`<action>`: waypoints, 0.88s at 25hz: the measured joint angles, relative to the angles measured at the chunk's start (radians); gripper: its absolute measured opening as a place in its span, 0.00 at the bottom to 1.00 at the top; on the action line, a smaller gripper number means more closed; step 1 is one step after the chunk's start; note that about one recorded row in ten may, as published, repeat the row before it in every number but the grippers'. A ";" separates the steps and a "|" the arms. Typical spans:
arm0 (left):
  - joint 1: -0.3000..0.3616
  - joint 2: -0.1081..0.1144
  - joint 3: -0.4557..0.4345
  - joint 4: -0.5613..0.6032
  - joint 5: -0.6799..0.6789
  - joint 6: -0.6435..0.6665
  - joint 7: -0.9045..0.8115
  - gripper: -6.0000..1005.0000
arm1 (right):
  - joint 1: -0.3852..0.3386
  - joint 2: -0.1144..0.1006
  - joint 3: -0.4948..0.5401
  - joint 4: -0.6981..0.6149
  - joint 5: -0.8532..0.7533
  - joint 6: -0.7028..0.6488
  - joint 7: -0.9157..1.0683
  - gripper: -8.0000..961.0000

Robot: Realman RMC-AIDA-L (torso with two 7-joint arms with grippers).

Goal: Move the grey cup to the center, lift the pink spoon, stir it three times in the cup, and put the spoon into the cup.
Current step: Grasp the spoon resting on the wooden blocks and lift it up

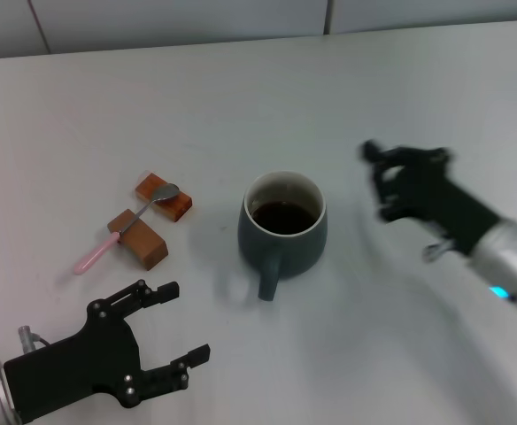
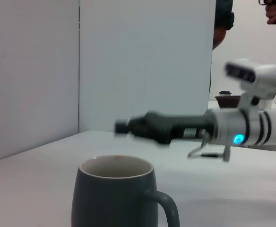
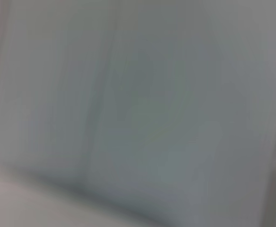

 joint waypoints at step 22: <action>0.001 -0.001 0.001 0.000 -0.001 0.014 0.001 0.83 | -0.317 -0.007 -0.029 -0.477 -0.380 -0.624 0.549 0.03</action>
